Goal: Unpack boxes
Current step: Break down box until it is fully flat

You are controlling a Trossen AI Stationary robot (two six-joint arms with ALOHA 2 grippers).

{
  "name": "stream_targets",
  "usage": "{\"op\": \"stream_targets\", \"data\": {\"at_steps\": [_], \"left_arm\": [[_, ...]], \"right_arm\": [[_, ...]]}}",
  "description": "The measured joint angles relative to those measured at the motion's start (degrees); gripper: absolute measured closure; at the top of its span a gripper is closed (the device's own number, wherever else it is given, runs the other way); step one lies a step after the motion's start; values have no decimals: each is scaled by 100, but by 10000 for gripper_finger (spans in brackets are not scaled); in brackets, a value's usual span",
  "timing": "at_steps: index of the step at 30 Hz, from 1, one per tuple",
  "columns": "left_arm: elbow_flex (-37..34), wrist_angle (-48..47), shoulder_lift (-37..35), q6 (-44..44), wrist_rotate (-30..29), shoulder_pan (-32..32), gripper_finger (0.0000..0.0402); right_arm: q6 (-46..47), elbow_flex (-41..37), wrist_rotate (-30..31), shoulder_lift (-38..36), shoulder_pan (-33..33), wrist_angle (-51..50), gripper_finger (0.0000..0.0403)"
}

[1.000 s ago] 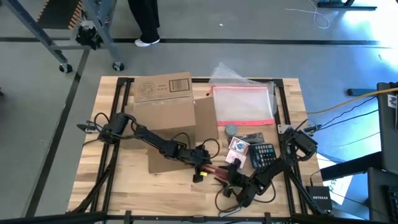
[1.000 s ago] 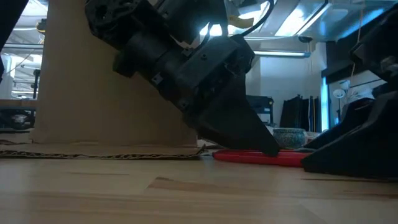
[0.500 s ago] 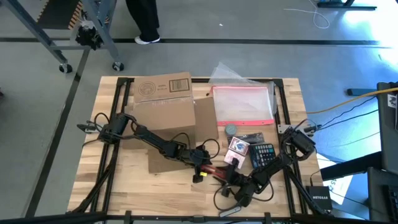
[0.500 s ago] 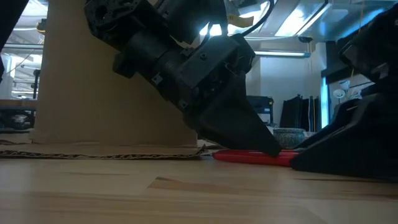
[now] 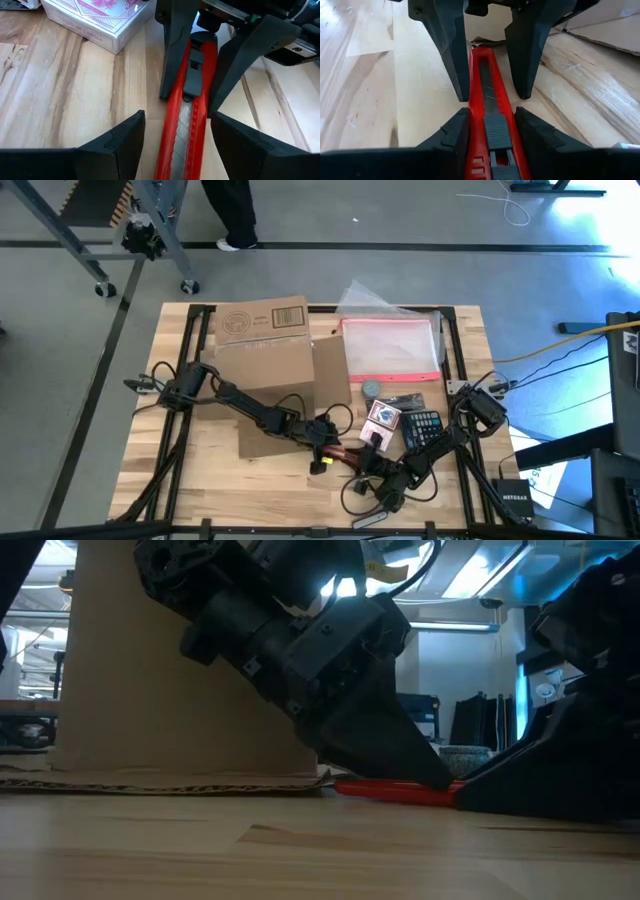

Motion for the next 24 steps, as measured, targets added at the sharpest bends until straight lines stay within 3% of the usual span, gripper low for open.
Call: {"op": "stream_targets", "data": {"at_steps": [10,15,24], "left_arm": [[-8,-280,-491,-32,21,-169,183],[-4,-1227,-1087,204,-2,-324,183],[0,-2822,-2366,472,-1053,-604,183]], "right_arm": [[-108,164,52,-53,-2,-45,271],[-207,175,-228,-449,-14,-325,271],[-302,189,-677,-1413,-4,-923,271]]}}
